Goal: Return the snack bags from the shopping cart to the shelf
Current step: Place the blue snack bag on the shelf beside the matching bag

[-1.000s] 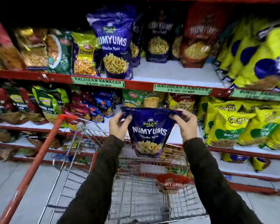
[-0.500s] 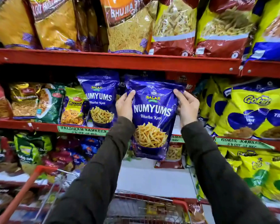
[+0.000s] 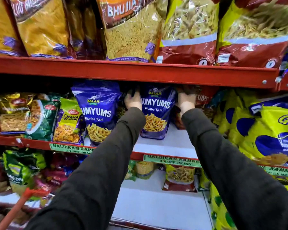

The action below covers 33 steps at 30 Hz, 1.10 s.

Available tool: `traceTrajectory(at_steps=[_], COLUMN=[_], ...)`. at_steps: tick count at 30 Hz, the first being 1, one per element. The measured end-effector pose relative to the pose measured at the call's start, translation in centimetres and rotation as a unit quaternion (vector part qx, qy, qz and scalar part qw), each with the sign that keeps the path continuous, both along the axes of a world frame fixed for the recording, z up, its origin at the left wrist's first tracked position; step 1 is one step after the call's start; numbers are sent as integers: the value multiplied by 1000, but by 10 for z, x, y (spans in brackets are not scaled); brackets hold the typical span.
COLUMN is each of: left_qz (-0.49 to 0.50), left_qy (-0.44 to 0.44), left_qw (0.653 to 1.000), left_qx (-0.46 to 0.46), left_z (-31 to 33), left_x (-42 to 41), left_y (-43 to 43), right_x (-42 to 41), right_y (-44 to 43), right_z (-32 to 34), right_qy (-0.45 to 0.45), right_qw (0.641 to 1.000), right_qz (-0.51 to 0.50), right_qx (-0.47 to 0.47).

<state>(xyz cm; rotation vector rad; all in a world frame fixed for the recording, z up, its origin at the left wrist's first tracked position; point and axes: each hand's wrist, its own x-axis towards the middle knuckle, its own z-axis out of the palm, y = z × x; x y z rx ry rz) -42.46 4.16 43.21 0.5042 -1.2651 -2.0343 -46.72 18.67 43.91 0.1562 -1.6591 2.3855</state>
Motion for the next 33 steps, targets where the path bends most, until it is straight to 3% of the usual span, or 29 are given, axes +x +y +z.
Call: traceTrajectory(at_steps=[6, 9, 12, 15, 22, 28, 33], left_qz=[16, -38, -79, -80, -42, 2, -22], left_qy=[15, -66, -166, -208, -203, -213, -196], left_qw=[999, 995, 981, 972, 961, 958, 965], left_qx=[-48, -70, -67, -72, -184, -192, -176], left_z=[-21, -44, -75, -92, -107, -115, -110], left_x=[-8, -2, 5, 13, 56, 89, 101], left_y=[-3, -2, 1, 2, 7, 19, 16], right_x=[-14, -4, 7, 27, 67, 103, 115], right_y=[-10, -9, -8, -5, 6, 12, 17], right_z=[-33, -55, -85, -103, -116, -127, -124], right_qy=[23, -53, -104, -103, -118, -68, -51], right_qw=[994, 978, 964, 955, 957, 949, 941], right_qz=[-3, 88, 168, 209, 165, 187, 238], right_qx=[107, 183, 178, 184, 209, 243, 237])
